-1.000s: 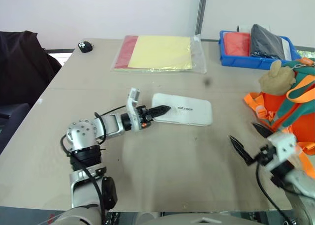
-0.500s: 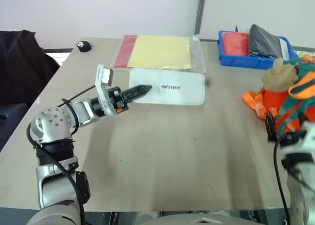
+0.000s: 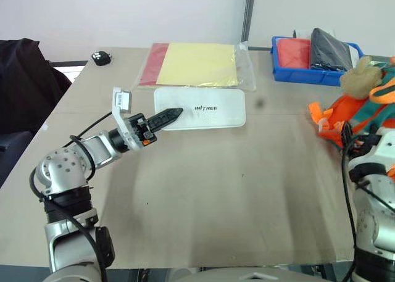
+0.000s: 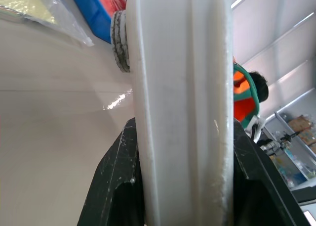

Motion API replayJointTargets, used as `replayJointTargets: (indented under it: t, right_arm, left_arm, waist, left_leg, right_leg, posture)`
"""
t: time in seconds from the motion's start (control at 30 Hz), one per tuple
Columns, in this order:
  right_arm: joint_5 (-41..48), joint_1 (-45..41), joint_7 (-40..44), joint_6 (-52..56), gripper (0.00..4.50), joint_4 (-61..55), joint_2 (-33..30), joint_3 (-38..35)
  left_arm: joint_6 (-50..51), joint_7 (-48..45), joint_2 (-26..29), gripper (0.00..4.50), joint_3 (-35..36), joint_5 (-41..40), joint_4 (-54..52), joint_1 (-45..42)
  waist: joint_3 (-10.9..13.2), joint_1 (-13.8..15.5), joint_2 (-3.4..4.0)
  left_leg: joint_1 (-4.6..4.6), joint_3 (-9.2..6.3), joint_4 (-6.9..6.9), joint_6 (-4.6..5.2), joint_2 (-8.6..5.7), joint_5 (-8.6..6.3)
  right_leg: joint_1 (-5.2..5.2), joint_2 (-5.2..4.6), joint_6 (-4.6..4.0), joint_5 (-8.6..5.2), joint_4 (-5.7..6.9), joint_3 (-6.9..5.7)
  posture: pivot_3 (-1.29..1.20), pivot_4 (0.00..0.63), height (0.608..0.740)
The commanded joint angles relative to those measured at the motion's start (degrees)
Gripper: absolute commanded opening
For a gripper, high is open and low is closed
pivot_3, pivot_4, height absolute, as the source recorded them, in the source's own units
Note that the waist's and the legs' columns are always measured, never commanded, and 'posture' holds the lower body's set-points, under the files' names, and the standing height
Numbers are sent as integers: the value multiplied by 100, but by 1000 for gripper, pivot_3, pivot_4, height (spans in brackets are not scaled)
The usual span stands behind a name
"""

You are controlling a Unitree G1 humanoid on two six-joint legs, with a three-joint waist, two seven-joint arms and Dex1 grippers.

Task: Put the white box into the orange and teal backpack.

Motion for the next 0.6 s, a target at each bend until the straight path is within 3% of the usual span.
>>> replayJointTargets:
  t: [0.03,0.17,0.27,0.6]
  right_arm:
    - [-252,272,-176,-329,2922,-386,94,-59]
    - [-459,525,-230,-595,2922,-584,167,-68]
    - [-626,608,-346,-683,4367,-778,265,-3]
    - [-866,198,-721,-709,4367,-723,475,14]
  left_arm:
    - [-182,103,-25,1202,234,-273,-267,11]
    - [-213,138,-47,1202,191,-312,-274,21]
    - [-230,129,-26,1202,130,-293,-214,-41]
    - [-265,215,-80,1202,130,-331,-243,-9]
  waist:
    - [3,4,5]
    - [11,16,17]
    - [8,18,13]
    - [9,7,16]
  left_leg:
    - [0,0,4,0,0,0]
    - [-6,0,22,1,0,0]
    - [-7,-1,24,1,0,0]
    - [-9,-7,21,0,0,0]
  right_leg:
    - [2,0,6,-3,1,1]
    - [2,0,21,-11,5,2]
    - [1,1,21,-11,8,1]
    - [0,9,12,-7,5,6]
  posture:
    - [0,150,645]
    - [0,150,645]
    - [0,150,645]
    - [0,150,645]
